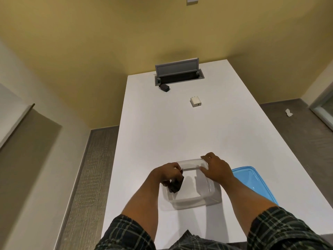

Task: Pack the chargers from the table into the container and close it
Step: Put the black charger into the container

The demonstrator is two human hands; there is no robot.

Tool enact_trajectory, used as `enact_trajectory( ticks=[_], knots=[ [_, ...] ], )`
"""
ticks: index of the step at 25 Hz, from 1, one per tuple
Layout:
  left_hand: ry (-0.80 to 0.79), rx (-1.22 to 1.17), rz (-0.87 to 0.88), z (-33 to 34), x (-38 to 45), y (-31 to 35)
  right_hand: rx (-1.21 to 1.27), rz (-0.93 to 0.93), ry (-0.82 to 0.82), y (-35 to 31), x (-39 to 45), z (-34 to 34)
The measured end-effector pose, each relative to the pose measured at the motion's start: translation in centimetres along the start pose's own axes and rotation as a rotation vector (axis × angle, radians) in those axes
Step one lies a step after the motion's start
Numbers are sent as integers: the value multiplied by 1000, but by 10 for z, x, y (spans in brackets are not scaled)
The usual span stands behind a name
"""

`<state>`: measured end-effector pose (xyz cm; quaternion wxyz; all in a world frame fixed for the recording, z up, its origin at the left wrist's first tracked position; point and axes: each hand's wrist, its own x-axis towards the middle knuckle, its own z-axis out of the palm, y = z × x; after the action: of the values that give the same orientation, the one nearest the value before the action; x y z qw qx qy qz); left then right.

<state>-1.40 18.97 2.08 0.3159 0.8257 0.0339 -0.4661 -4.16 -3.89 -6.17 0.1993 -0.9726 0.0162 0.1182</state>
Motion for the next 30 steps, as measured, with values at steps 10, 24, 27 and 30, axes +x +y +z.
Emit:
enact_trajectory(
  ticks=[10, 24, 27, 30],
  knots=[
    [306, 424, 113, 57, 14, -34, -125, 4, 50, -7, -21, 10],
    [389, 596, 1, 89, 43, -43, -121, 12, -49, 1, -32, 28],
    [430, 586, -16, 86, 44, -42, -110, 18, -49, -1, -30, 25],
    [451, 604, -41, 83, 46, -39, -126, 21, -58, -1, -30, 24]
  ],
)
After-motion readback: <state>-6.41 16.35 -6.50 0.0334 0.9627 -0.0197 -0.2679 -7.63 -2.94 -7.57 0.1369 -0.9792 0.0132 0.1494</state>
